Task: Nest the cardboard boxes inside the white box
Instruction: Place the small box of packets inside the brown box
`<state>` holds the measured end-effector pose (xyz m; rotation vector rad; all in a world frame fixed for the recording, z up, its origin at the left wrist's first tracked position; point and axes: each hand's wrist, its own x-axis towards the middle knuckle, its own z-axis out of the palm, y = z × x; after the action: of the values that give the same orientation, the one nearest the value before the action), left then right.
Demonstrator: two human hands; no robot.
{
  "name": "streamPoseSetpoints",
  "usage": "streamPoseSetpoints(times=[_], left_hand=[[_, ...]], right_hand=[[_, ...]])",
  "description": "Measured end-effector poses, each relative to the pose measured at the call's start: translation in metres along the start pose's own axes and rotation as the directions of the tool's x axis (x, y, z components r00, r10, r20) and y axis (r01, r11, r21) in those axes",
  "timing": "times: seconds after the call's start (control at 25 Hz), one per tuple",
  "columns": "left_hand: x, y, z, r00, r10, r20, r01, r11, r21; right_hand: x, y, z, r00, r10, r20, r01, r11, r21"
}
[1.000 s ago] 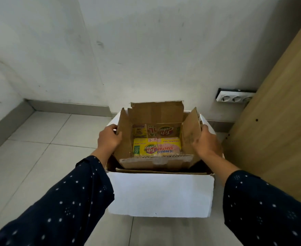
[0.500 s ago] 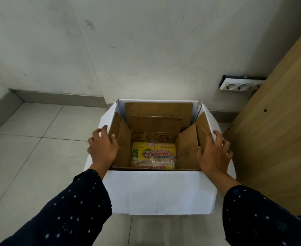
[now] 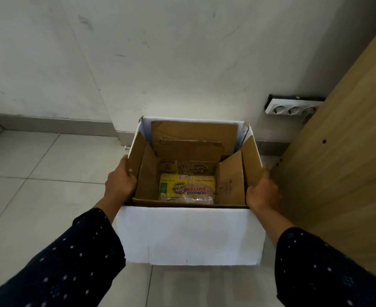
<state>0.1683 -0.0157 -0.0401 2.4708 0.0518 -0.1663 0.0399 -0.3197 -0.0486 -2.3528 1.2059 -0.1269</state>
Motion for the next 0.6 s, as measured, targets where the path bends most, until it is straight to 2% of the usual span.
streamPoseSetpoints(times=[0.6], left_hand=[[0.046, 0.029, 0.021, 0.999, 0.032, -0.028, -0.031, 0.999, 0.033]], right_hand=[[0.055, -0.01, 0.003, 0.999, -0.022, -0.028, 0.02, 0.999, -0.041]])
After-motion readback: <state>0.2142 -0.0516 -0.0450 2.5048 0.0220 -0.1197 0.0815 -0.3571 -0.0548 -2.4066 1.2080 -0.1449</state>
